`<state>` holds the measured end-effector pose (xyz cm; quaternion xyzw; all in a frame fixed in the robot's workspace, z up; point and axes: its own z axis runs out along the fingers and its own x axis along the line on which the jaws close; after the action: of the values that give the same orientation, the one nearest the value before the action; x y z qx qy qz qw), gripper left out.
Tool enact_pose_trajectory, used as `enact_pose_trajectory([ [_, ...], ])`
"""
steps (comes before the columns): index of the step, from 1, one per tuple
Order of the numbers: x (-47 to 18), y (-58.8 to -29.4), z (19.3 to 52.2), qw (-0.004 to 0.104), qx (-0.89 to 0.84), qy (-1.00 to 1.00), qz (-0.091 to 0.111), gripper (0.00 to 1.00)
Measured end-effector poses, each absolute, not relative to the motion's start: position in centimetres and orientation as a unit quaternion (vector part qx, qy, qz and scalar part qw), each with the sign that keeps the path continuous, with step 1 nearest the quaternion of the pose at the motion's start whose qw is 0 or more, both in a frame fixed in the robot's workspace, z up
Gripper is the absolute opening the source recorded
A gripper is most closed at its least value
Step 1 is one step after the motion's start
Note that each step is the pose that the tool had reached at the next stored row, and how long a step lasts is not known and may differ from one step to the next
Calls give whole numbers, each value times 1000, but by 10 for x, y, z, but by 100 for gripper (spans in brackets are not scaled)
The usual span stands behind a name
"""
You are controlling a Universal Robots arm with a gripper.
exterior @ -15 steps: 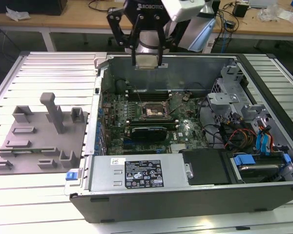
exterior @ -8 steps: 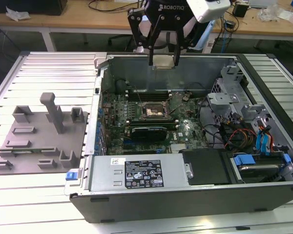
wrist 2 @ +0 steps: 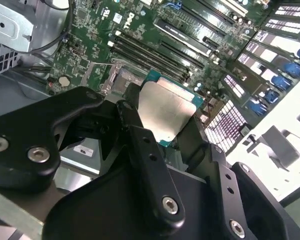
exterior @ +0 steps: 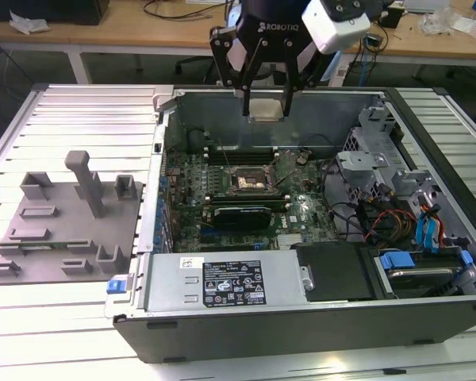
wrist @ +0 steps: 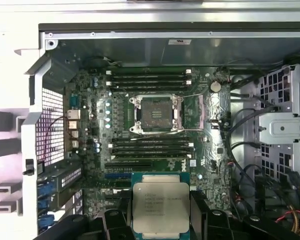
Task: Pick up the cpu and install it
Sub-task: 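Pick up the cpu and move it towards the insertion slot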
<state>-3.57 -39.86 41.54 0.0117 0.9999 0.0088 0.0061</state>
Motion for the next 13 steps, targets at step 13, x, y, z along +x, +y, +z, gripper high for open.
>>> enact_pose_trajectory([
  [13, -31, -399, 380, 6, 12, 1000, 9, 55],
])
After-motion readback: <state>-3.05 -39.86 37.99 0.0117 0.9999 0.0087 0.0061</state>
